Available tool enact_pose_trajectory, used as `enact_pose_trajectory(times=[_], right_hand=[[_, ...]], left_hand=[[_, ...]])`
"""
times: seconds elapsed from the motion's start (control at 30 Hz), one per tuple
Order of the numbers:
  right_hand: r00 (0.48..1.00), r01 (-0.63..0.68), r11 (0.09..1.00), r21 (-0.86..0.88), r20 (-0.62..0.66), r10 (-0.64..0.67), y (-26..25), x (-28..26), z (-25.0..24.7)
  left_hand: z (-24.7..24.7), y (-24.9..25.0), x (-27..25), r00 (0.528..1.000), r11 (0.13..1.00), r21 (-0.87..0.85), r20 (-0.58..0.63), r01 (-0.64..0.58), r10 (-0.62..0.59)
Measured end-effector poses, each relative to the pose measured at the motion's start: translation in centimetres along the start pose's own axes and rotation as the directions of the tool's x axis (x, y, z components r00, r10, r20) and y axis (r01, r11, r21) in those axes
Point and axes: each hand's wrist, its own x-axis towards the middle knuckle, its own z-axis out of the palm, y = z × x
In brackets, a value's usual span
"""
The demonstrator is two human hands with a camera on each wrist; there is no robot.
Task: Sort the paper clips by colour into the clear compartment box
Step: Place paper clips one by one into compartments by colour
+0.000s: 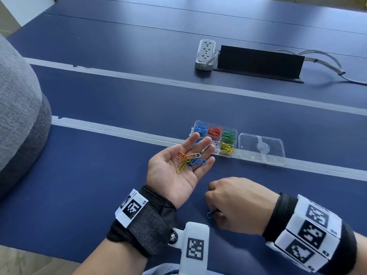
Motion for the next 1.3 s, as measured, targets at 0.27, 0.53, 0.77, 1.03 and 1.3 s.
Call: enact_pose_trajectory(times=[0.27, 0.53, 0.77, 1.03, 1.3], right_hand=[[0.994, 0.077, 0.977, 0.200, -0.086, -0.060, 0.7, -0.4, 0.5], [0.775, 0.176, 0.973, 0.148, -0.631, -0.044, 3.4, 1.2, -2.4], [0.790, 0.273, 0.958, 0.088, -0.589, -0.171, 3.6, 2.8, -2.1], [0.783, 0.279, 0.960, -0.014, -0.575, -0.236, 3.6, 3.3, -1.8], [0.809, 0.248, 0.963, -0.106, -0.525, -0.266, 3.7, 3.5, -1.6]], left_hand=[[0.0, 0.0, -0.1, 0.999, 1.000, -0.021, -0.047, -0.015, 0.014], [0.2, -0.4, 0.0, 0.999, 0.999, -0.040, -0.043, 0.004, -0.005], [0.3, 0.0, 0.2, 0.998, 0.994, -0.103, -0.058, -0.040, 0.034], [0.1, 0.1, 0.8, 0.997, 0.999, -0.053, -0.074, 0.008, -0.012], [-0.5, 0.1, 1.0, 0.998, 0.998, -0.038, -0.053, 0.043, -0.045]])
